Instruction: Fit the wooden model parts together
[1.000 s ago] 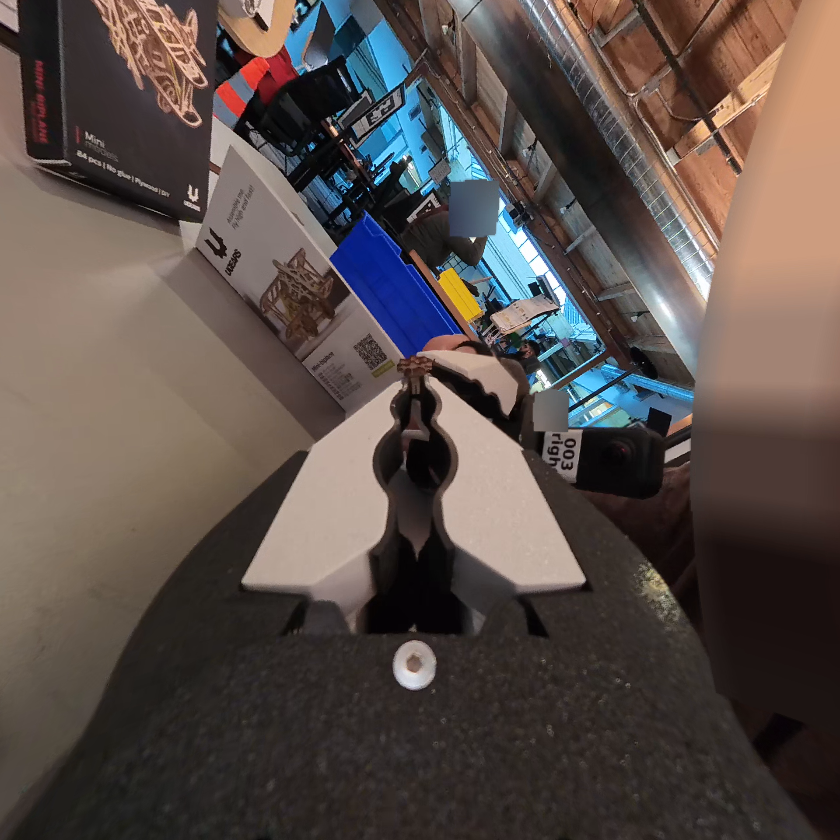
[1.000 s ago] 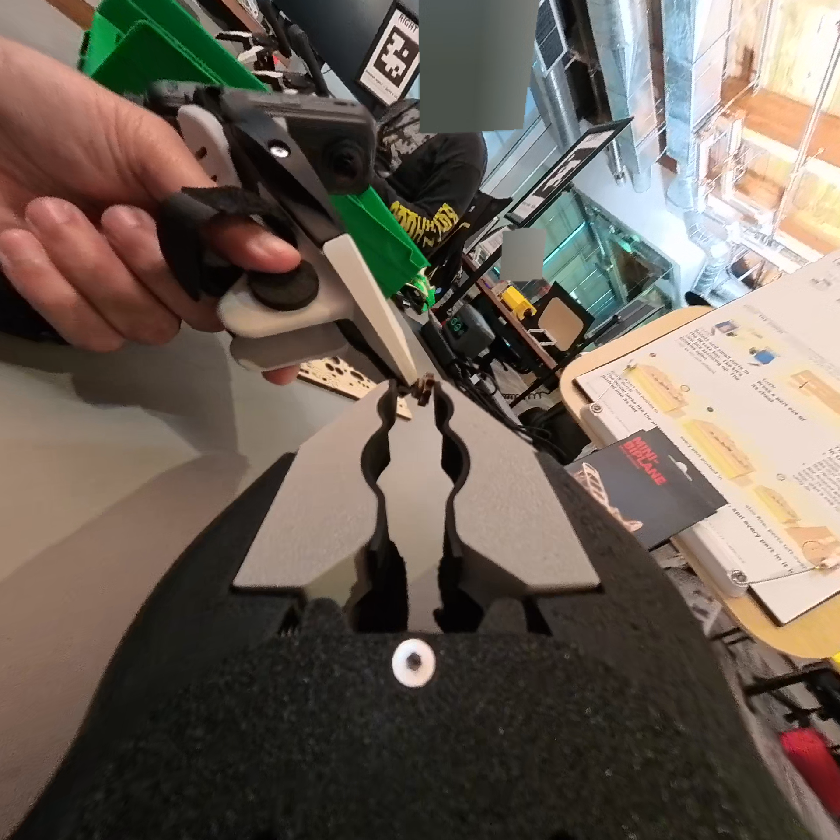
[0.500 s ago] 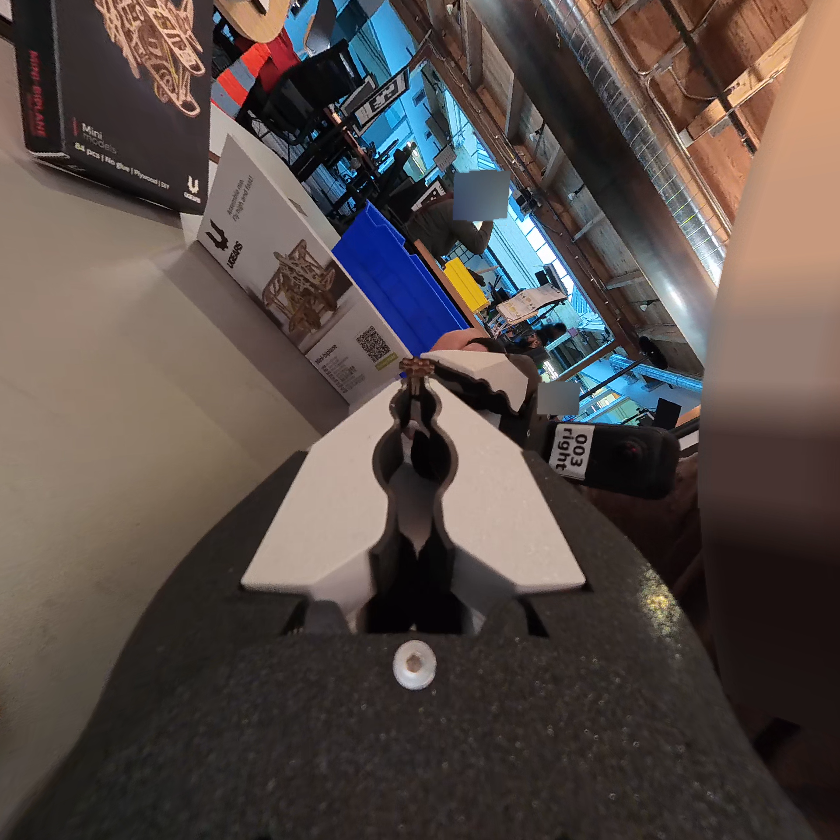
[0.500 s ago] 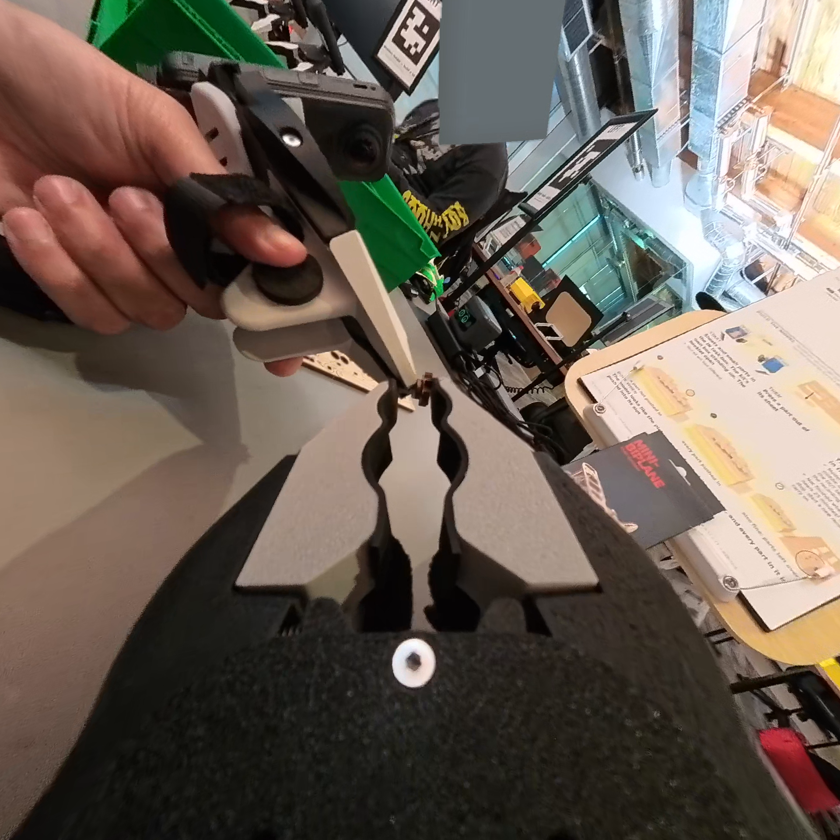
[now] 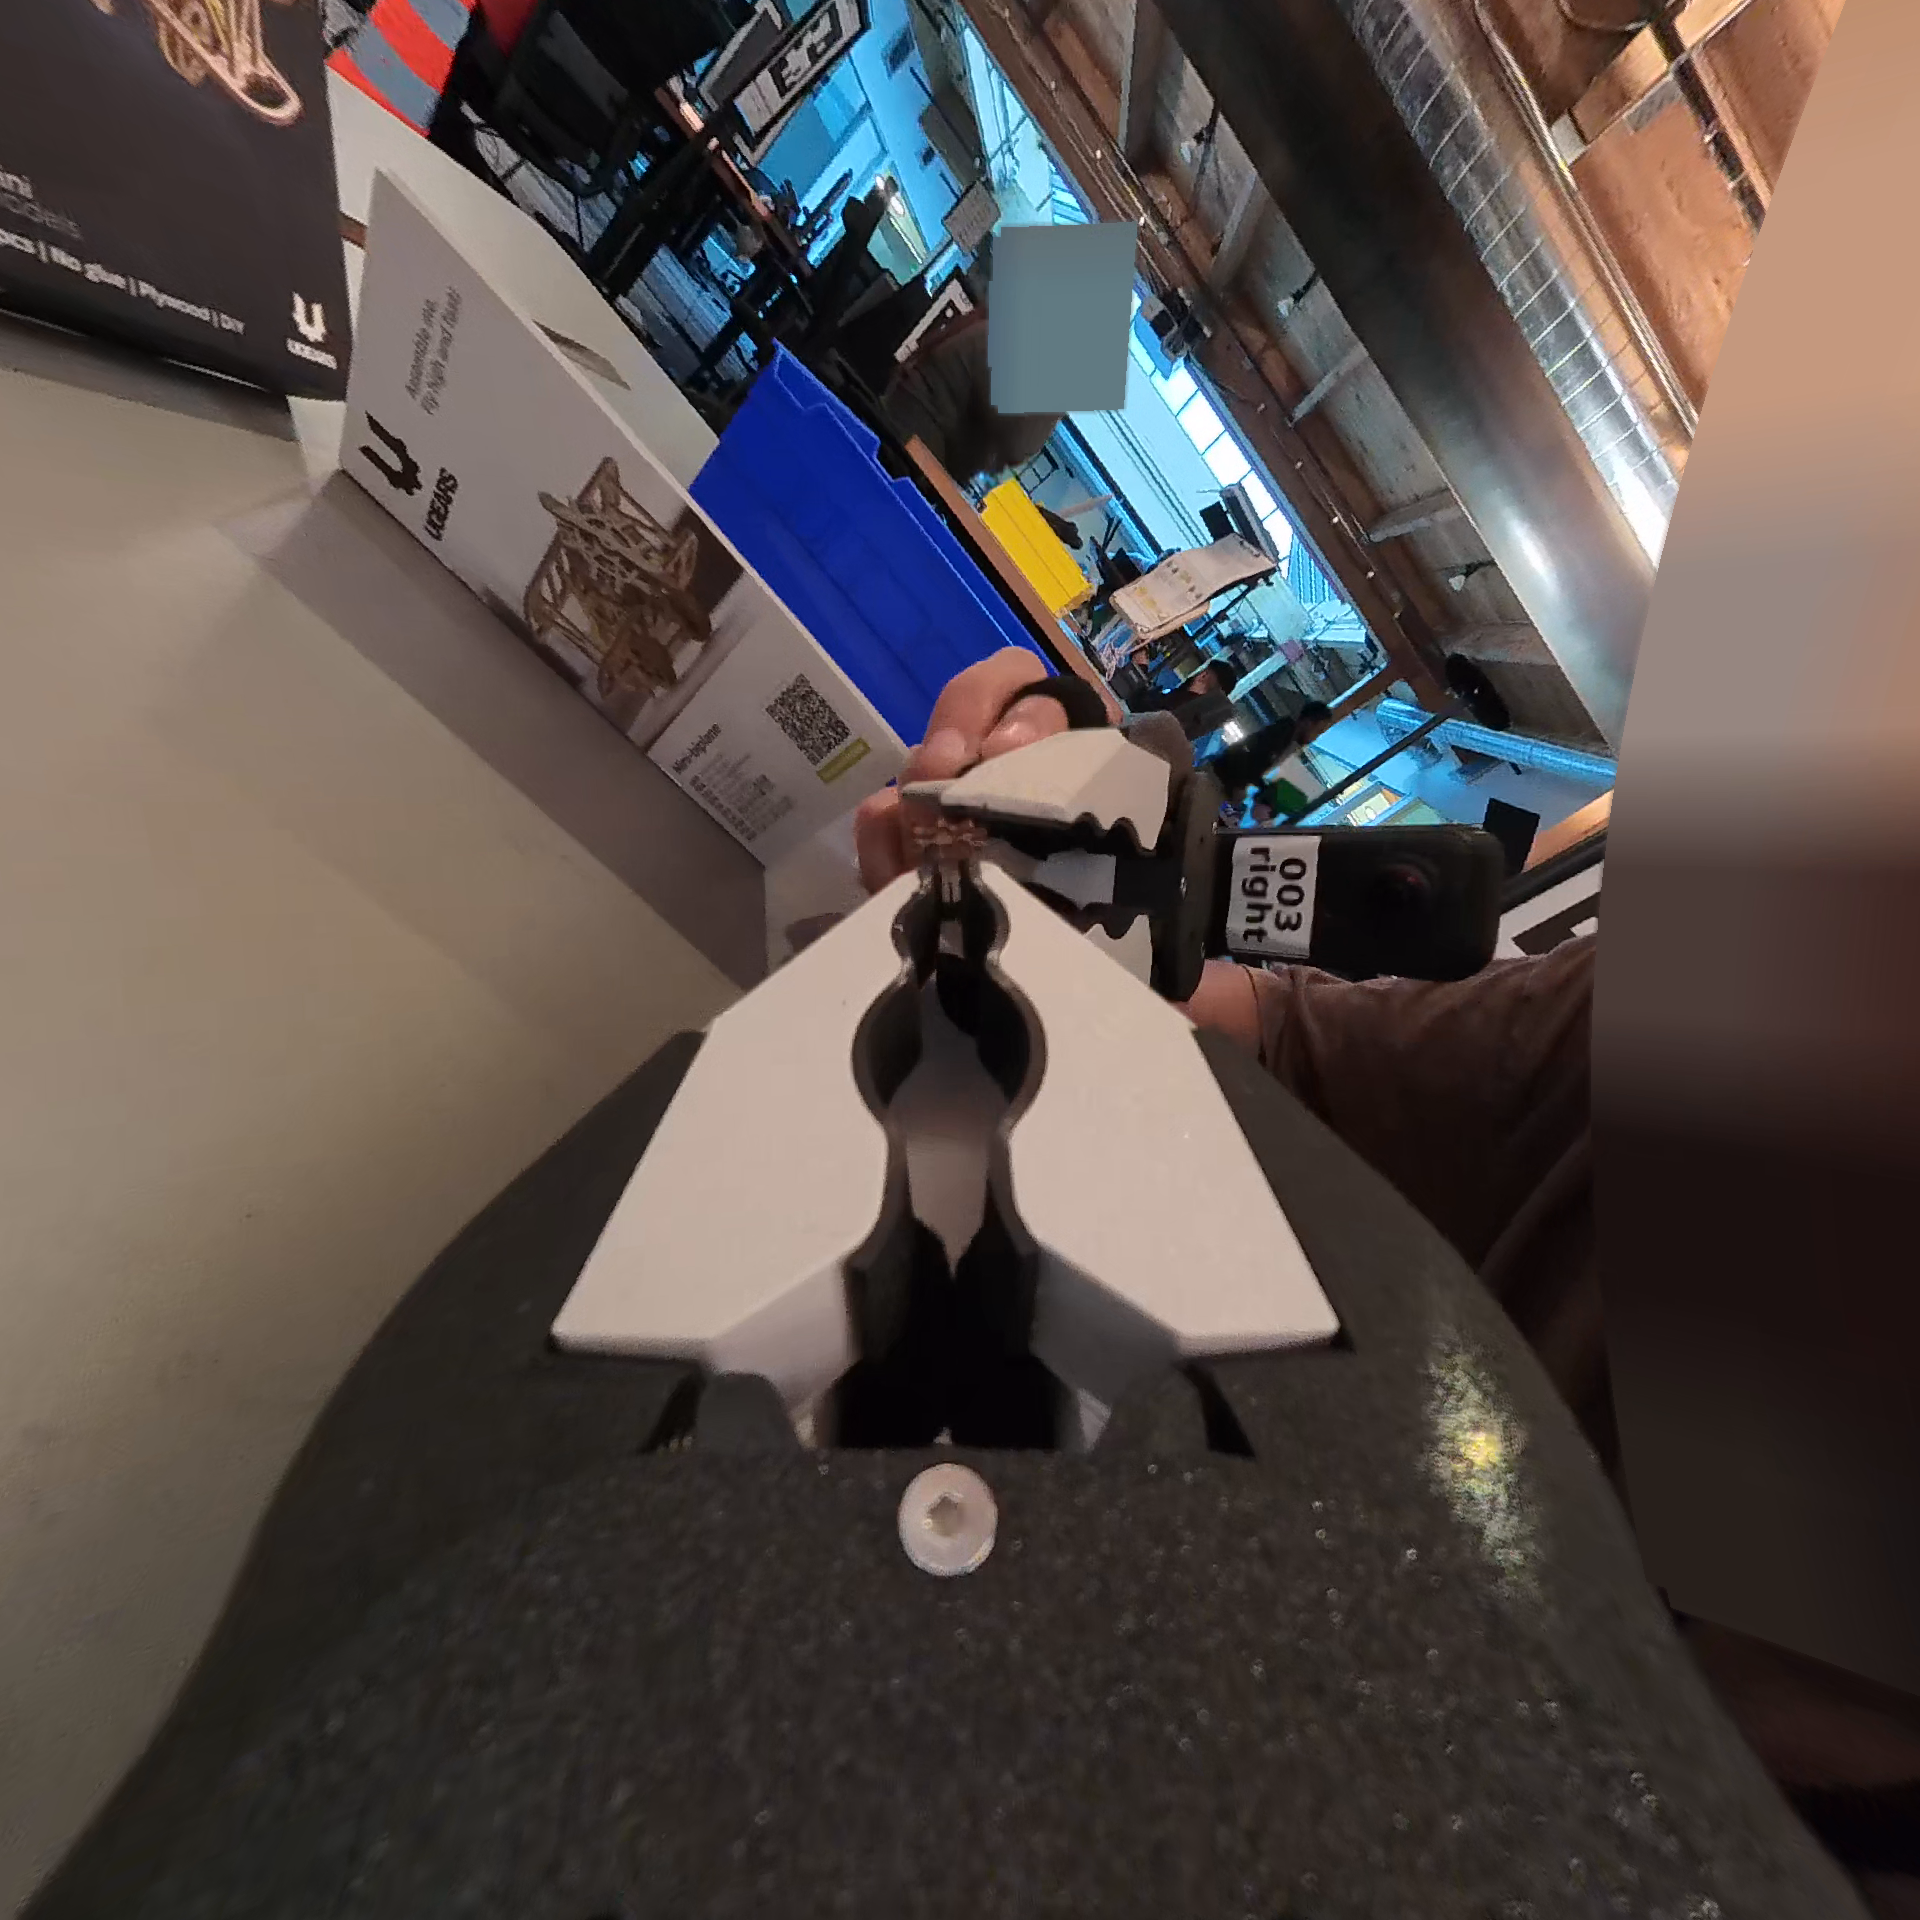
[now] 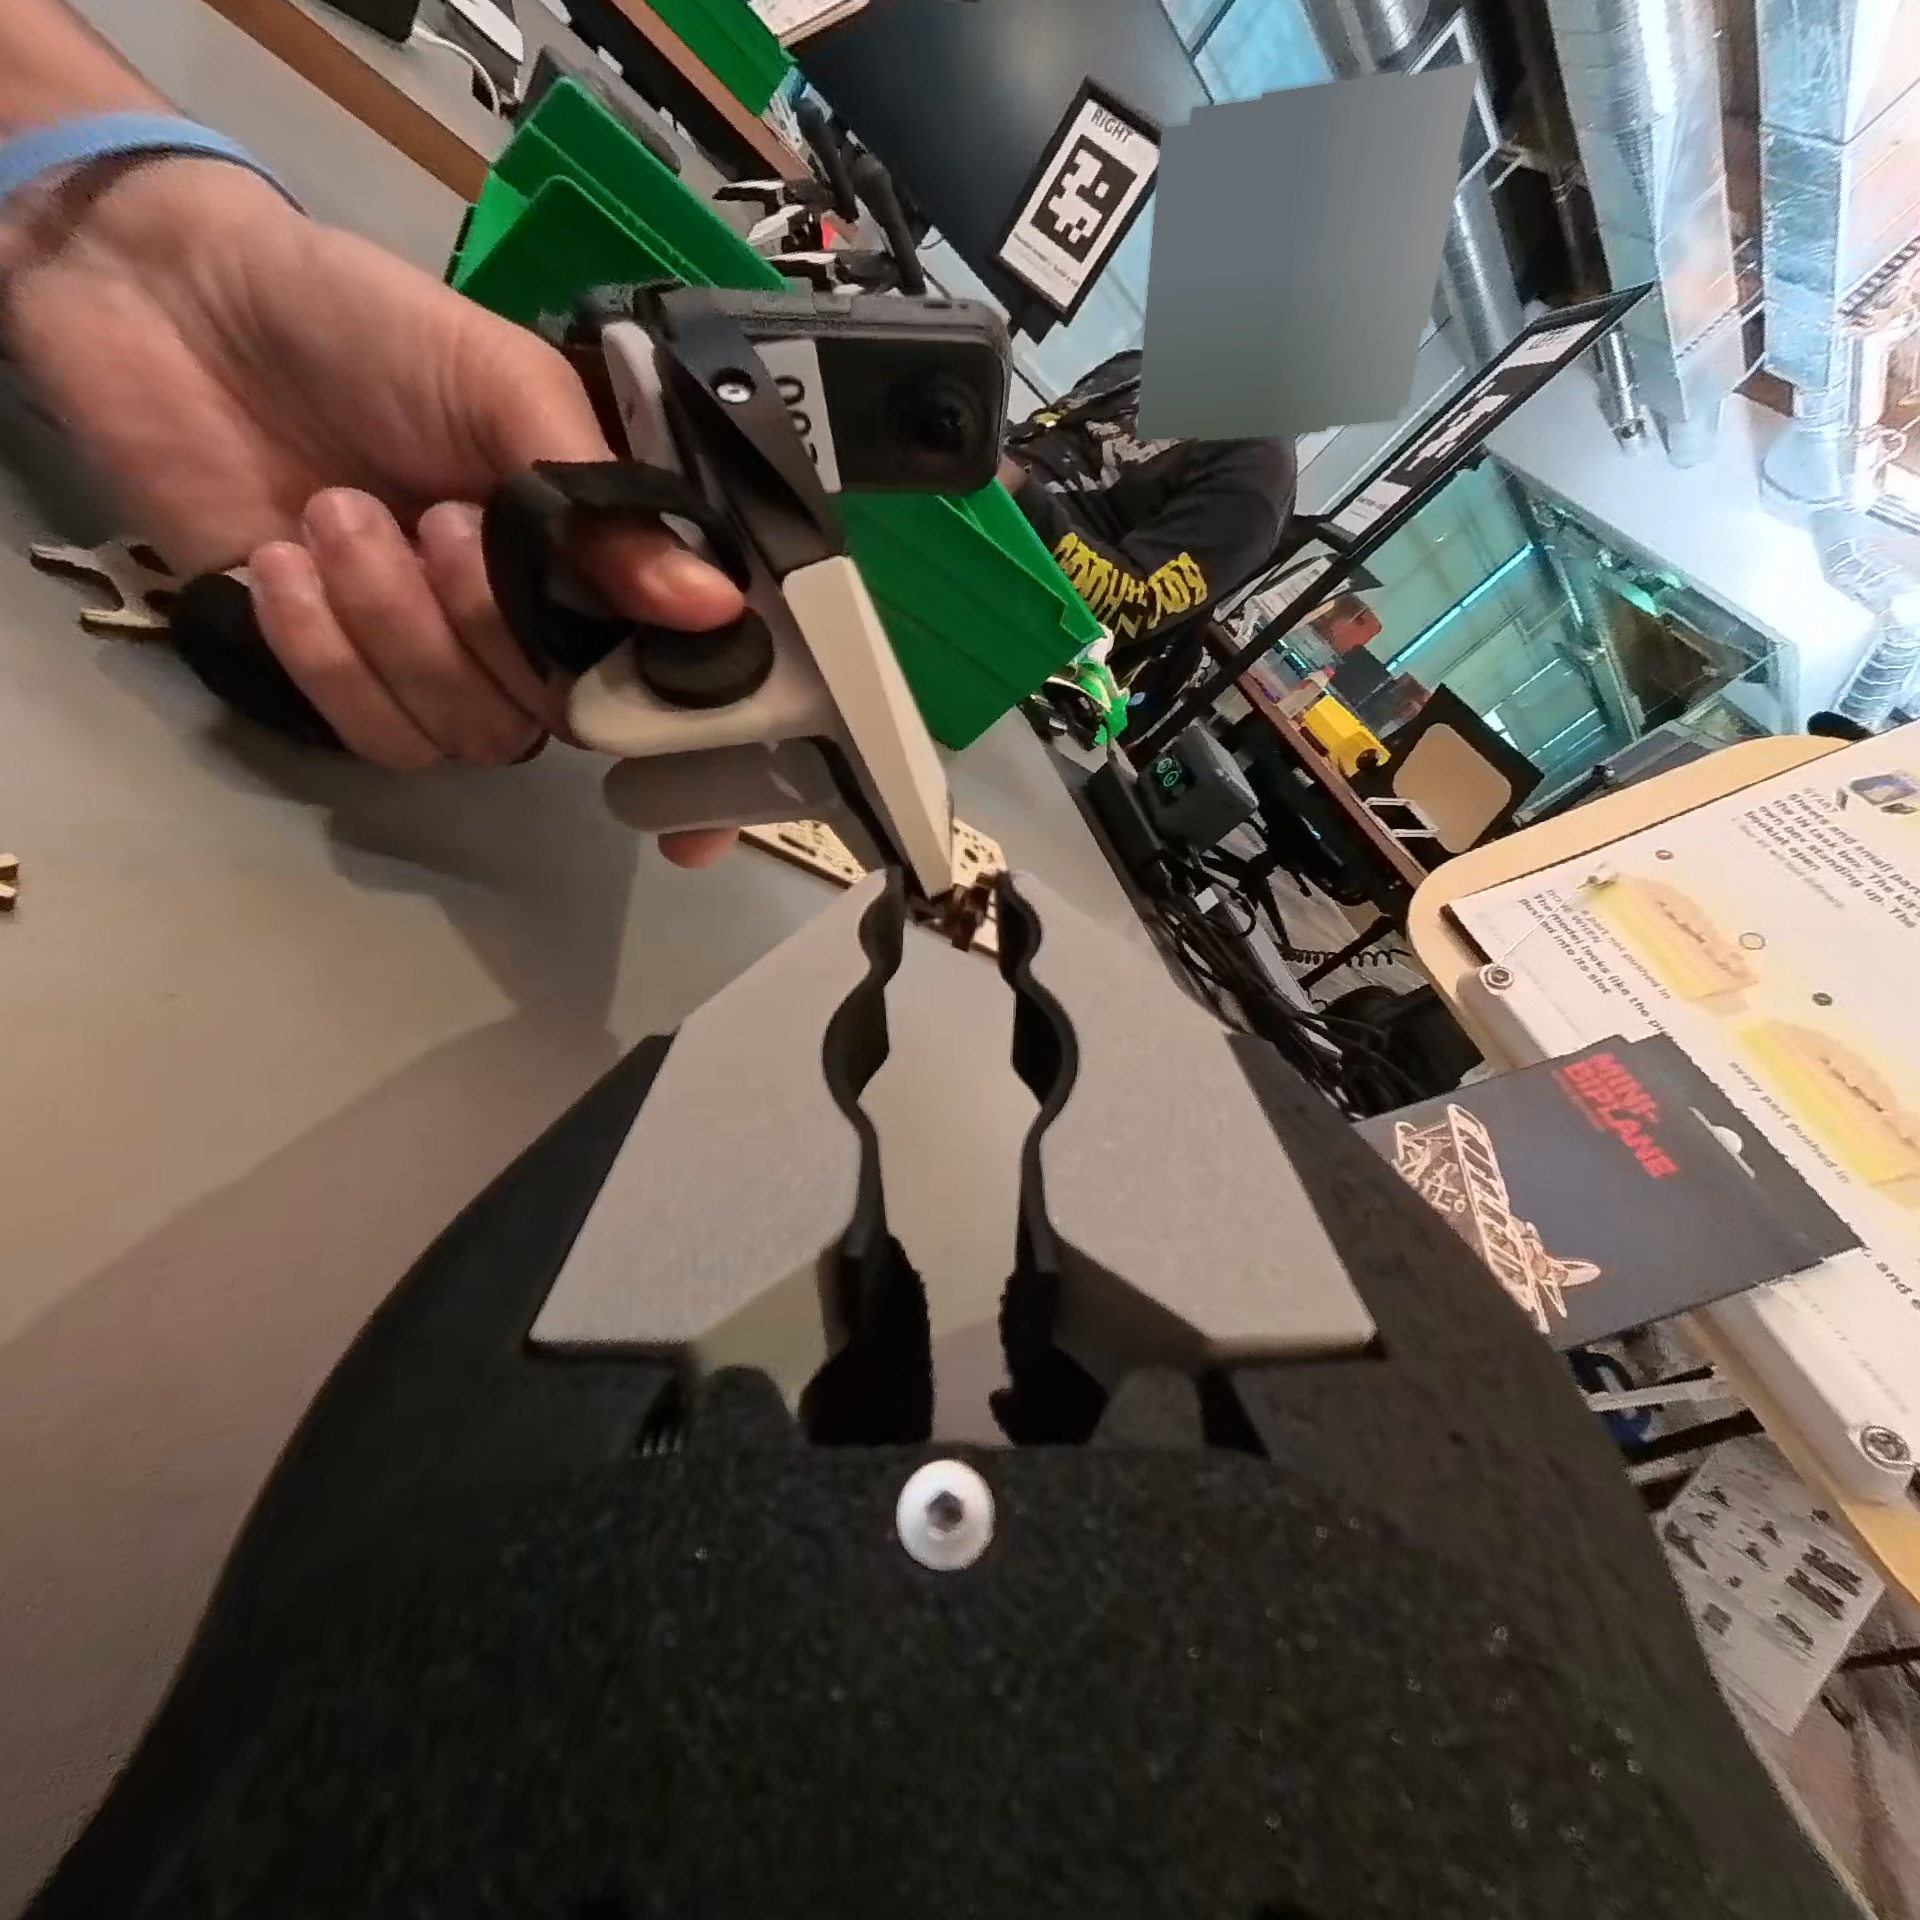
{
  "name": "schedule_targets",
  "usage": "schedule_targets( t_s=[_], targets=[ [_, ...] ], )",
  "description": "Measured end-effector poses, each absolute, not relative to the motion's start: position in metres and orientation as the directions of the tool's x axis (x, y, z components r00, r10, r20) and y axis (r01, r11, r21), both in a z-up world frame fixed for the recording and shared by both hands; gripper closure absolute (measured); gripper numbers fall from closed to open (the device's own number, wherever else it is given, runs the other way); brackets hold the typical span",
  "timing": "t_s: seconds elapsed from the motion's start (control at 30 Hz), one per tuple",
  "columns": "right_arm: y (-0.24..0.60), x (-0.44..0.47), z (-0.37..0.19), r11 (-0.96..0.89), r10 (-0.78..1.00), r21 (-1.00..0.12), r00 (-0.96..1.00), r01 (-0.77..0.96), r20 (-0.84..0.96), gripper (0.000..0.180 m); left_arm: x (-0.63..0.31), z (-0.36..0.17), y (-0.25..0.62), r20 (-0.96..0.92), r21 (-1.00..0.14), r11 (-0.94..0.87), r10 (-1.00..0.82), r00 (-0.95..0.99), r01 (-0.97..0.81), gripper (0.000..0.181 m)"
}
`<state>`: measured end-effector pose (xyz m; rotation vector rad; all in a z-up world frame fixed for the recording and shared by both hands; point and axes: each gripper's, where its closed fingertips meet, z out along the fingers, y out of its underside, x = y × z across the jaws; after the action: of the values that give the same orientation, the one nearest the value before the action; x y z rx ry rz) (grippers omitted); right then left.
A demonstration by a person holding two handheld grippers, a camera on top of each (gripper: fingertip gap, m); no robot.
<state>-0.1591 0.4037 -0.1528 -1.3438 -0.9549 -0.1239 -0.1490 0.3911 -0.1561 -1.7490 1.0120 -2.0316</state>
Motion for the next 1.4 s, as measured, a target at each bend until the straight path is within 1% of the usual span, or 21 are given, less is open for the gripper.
schedule_targets(
  t_s=[0.3, 0.63, 0.8, 0.97, 1.17, 1.27, 1.33, 1.4],
  targets=[
    [0.4027, -0.1596, -0.153, 0.244, 0.469, -0.815, 0.672, 0.526, 0.574, 0.163, -0.1502, -0.1551, 0.3889, 0.755, -0.655, -0.716, -0.607, -0.249, -0.24, 0.18],
    [0.4024, -0.1584, -0.1515, 0.238, 0.453, -0.824, 0.691, 0.515, 0.563, 0.16, -0.1504, -0.1541, 0.3879, 0.748, -0.663, -0.71, -0.612, -0.257, -0.236, 0.18],
    [0.401, -0.1601, -0.1527, 0.219, 0.487, -0.842, 0.693, 0.492, 0.532, 0.163, -0.1506, -0.1544, 0.3868, 0.747, -0.664, -0.707, -0.612, -0.261, -0.243, 0.18],
    [0.4016, -0.1604, -0.1527, 0.211, 0.475, -0.832, 0.69, 0.514, 0.547, 0.165, -0.1509, -0.1539, 0.3868, 0.741, -0.67, -0.703, -0.618, -0.262, -0.237, 0.18],
    [0.4006, -0.1603, -0.1542, 0.18, 0.503, -0.826, 0.672, 0.534, 0.544, 0.166, -0.1514, -0.1545, 0.3862, 0.735, -0.677, -0.697, -0.627, -0.258, -0.237, 0.18],
    [0.4007, -0.1604, -0.153, 0.187, 0.488, -0.837, 0.691, 0.514, 0.533, 0.165, -0.1511, -0.1538, 0.3858, 0.732, -0.68, -0.695, -0.629, -0.261, -0.233, 0.18],
    [0.4013, -0.161, -0.1484, 0.22, 0.457, -0.823, 0.69, 0.523, 0.561, 0.165, -0.1513, -0.1514, 0.3867, 0.731, -0.68, -0.699, -0.626, -0.27, -0.22, 0.18],
    [0.4024, -0.1622, -0.1452, 0.242, 0.44, -0.837, 0.714, 0.491, 0.545, 0.164, -0.153, -0.1475, 0.3883, 0.737, -0.671, -0.713, -0.61, -0.292, -0.205, 0.18]
  ],
)
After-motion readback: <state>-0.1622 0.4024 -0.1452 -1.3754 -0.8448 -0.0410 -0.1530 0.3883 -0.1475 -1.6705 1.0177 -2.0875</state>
